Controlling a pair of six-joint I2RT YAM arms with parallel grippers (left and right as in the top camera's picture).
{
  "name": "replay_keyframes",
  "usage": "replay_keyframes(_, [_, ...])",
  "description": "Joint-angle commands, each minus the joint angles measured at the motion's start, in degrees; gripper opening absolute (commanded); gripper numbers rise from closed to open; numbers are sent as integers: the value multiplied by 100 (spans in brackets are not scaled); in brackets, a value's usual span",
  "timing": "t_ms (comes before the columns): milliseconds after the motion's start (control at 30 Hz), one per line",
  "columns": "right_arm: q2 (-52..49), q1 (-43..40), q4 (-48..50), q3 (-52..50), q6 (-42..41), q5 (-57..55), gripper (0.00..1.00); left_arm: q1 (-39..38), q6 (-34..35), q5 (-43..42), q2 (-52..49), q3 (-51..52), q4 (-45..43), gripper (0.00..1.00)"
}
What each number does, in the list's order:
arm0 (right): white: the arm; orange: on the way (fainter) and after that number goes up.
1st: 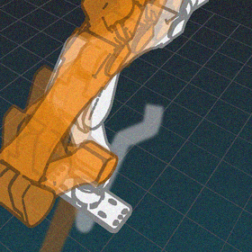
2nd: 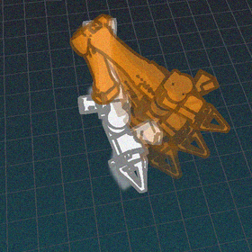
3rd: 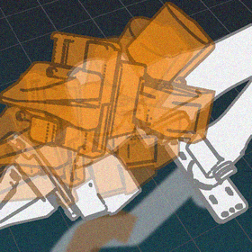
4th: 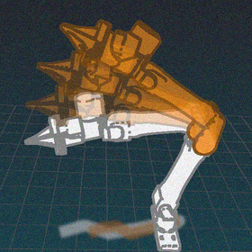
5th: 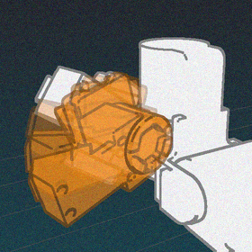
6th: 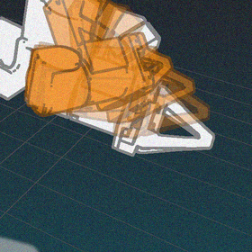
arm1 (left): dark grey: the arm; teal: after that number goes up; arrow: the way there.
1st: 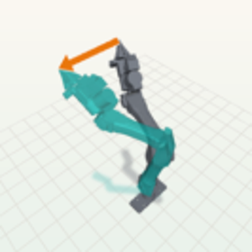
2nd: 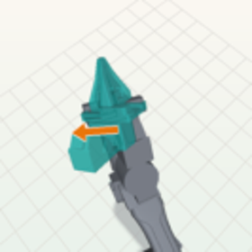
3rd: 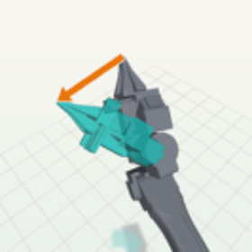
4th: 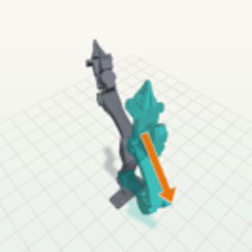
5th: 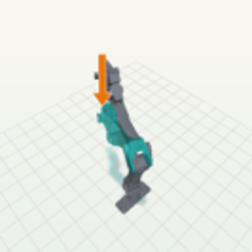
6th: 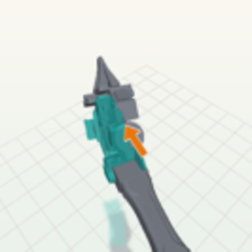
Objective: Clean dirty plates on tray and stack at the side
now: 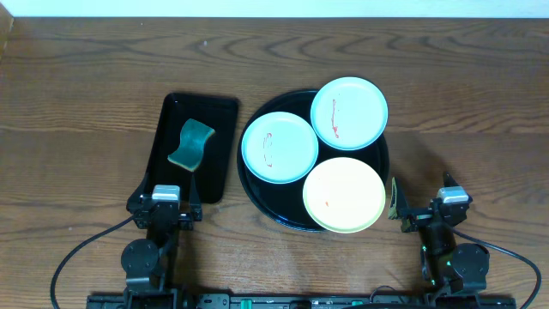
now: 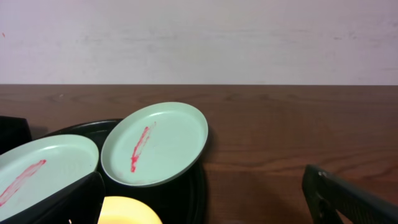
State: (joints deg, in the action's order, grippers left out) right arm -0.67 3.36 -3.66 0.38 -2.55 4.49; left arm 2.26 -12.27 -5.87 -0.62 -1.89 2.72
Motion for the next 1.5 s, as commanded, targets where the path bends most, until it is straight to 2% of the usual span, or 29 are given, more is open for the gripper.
replay_keyframes(0, [17,39,-24,-7,-59,22,99,20,-35,-57,39,166,66,87])
replay_keyframes(1467, [17,39,4,-7,4,-122,99,20,-35,-59,39,166,61,87])
